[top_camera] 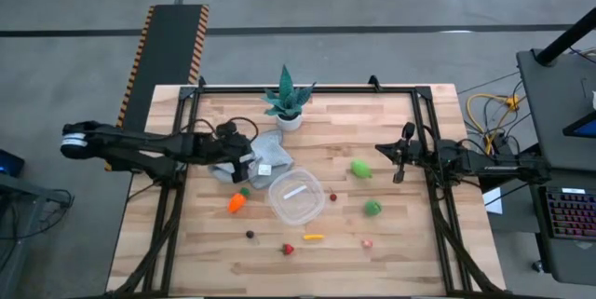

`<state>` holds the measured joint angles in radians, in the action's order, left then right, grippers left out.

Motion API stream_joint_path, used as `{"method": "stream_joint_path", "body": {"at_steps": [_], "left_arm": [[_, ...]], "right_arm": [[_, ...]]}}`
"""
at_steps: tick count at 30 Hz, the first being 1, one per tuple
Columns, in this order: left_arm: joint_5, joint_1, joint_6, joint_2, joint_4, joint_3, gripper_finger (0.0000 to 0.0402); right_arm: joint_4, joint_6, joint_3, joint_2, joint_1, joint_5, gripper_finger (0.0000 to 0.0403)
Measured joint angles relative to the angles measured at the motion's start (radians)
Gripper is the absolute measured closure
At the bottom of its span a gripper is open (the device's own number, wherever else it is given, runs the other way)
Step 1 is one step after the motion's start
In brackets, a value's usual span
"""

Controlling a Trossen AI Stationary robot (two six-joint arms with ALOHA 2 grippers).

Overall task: Pick and placing Produce into tupperware
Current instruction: Move the gray microfiber cloth to the top left of the table

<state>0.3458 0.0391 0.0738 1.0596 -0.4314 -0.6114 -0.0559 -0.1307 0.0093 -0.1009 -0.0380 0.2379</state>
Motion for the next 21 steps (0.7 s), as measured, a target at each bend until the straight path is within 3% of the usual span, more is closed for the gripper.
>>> {"method": "stream_joint_path", "body": {"at_steps": [12, 21], "left_arm": [[-0.007, 0.000, 0.002, 0.125, -0.029, 0.000, 0.0153], [-0.008, 0.000, 0.002, 0.143, -0.023, 0.000, 0.0154]], "right_arm": [[0.000, 0.000, 0.000, 0.000, 0.000, 0.000, 0.0394], [0.000, 0.000, 0.000, 0.000, 0.000, 0.000, 0.0394]]}}
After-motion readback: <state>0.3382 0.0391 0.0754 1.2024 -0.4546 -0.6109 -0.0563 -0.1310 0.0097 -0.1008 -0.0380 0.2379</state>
